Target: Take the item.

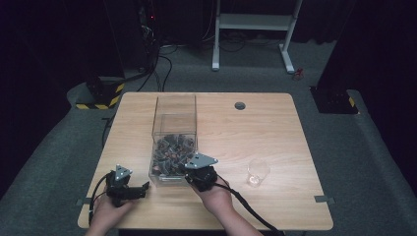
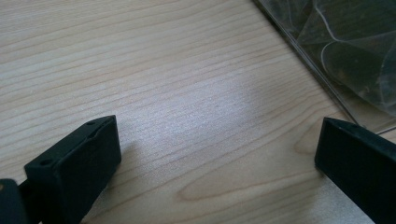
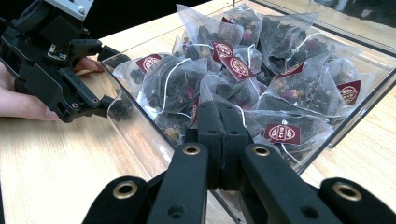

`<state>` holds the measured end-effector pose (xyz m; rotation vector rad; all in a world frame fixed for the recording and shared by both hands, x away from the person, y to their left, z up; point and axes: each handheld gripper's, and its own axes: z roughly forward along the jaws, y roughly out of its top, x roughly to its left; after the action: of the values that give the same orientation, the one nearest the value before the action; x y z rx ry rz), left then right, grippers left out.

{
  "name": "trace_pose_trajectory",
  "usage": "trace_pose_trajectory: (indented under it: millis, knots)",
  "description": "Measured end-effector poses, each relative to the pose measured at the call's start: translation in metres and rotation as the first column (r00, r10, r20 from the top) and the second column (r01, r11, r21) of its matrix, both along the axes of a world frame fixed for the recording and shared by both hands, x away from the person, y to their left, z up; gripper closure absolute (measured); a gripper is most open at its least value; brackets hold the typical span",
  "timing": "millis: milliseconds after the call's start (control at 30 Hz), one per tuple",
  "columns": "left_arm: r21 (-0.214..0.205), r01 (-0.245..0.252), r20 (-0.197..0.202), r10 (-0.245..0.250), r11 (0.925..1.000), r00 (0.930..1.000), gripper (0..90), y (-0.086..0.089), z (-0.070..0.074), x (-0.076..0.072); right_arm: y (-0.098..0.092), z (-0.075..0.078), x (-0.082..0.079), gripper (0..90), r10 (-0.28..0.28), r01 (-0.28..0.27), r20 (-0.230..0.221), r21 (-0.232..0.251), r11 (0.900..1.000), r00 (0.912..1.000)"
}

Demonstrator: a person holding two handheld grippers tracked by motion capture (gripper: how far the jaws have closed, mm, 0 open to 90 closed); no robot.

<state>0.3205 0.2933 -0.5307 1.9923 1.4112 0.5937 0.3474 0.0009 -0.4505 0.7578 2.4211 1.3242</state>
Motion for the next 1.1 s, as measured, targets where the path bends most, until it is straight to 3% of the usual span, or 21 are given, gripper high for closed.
trace_pose_trajectory:
  millis: [167,333,1100]
  knots:
    - [0.000,-0.001,0.002,0.001,1.0000,1.0000,0.6,0.000,0.000,0.000,-0.003,0.005,-0.002,90.0,-0.013,0.012,0.032,0.027,0.9996,0.9994]
    - [0.000,0.000,0.002,0.000,1.0000,1.0000,0.6,0.000,0.000,0.000,-0.006,0.007,0.000,90.0,-0.018,0.017,0.022,0.044,0.9989,0.9996]
    - [0.000,-0.001,0.002,0.001,1.0000,1.0000,0.6,0.000,0.000,0.000,-0.011,0.020,-0.003,90.0,-0.027,0.021,0.058,0.095,0.9952,0.9980]
